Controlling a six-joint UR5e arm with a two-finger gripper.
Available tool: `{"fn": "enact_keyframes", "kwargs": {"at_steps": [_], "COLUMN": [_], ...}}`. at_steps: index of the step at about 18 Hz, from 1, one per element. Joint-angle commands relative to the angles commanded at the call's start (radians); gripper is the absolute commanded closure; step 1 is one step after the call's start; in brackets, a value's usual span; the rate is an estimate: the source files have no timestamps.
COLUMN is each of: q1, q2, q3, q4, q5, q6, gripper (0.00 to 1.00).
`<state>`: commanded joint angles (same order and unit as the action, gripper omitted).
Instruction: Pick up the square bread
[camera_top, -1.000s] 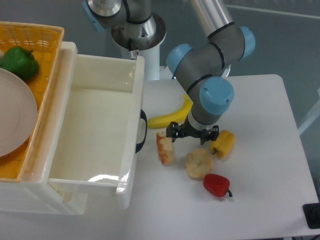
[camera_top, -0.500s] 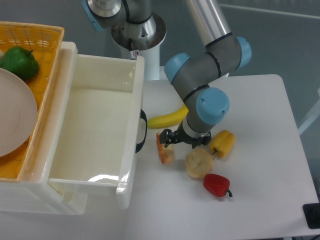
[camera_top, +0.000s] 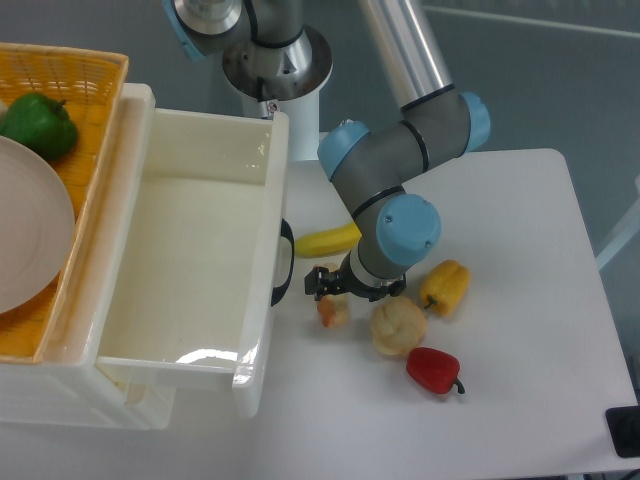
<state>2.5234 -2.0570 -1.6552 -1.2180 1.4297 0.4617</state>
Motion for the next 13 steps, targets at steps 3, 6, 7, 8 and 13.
{"fn": "enact_keyframes", "kwargs": {"at_steps": [3,6,7,8,13], "q1": [-0.009,-0.009,-0.009,-0.009,-0.009], "q2": [-0.011,-0.011,-0.012,-0.012,-0.006], "q3": [0.0,0.0,0.0,0.0,0.003], "q4": [0.008,0.009,0.011,0.011,0.009], "q5": [0.0,0.002,0.002,0.002,0.003], "q6": [-0.002,0.0,0.0,0.002,0.009], "gripper": [0.12,0.38,0.38,0.4,0.55]}}
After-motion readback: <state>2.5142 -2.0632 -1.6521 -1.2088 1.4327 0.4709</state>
